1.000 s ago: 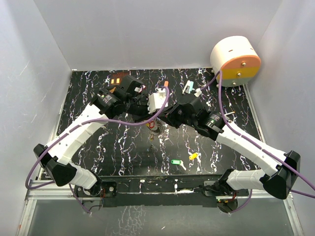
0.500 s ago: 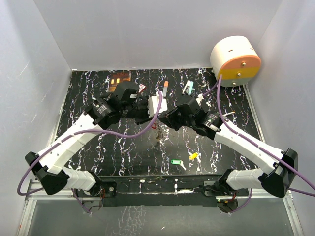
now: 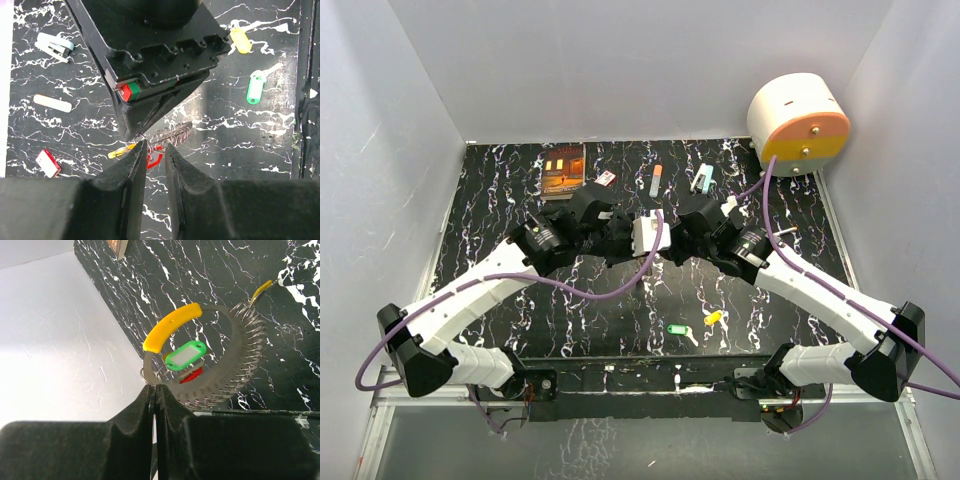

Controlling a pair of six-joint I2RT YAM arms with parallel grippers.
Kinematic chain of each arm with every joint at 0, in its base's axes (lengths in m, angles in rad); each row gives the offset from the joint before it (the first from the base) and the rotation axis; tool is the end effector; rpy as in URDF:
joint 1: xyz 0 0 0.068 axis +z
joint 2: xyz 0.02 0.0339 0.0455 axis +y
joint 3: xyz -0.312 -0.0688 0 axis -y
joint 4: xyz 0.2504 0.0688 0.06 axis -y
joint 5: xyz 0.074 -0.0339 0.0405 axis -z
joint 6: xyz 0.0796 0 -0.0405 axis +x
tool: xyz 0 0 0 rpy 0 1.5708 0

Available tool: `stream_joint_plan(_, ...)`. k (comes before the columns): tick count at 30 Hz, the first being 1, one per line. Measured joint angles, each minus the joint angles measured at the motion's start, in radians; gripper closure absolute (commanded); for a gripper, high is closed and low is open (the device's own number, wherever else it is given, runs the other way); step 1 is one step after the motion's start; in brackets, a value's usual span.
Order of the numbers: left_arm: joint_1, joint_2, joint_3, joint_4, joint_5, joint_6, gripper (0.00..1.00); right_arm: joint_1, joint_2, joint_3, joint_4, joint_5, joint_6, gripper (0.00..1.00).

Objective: Put the keys on the keyring

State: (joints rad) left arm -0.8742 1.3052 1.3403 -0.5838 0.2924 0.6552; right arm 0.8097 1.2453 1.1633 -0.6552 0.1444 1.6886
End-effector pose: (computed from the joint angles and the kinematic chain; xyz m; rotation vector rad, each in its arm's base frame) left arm 0.1841 -0.2559 0.4050 1.5921 1.4068 -0.4397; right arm 0.2068 0.2005 0.3457 1.1646 2.2844 1.0179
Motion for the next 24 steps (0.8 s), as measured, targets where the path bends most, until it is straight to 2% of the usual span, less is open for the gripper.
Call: stream_joint_plan(24,-0.021,-0.013,-0.052,0.082,-0.104,-0.001,0.79,0.000,-0.013,0.000,0.003,-0.006,0.024,0.93)
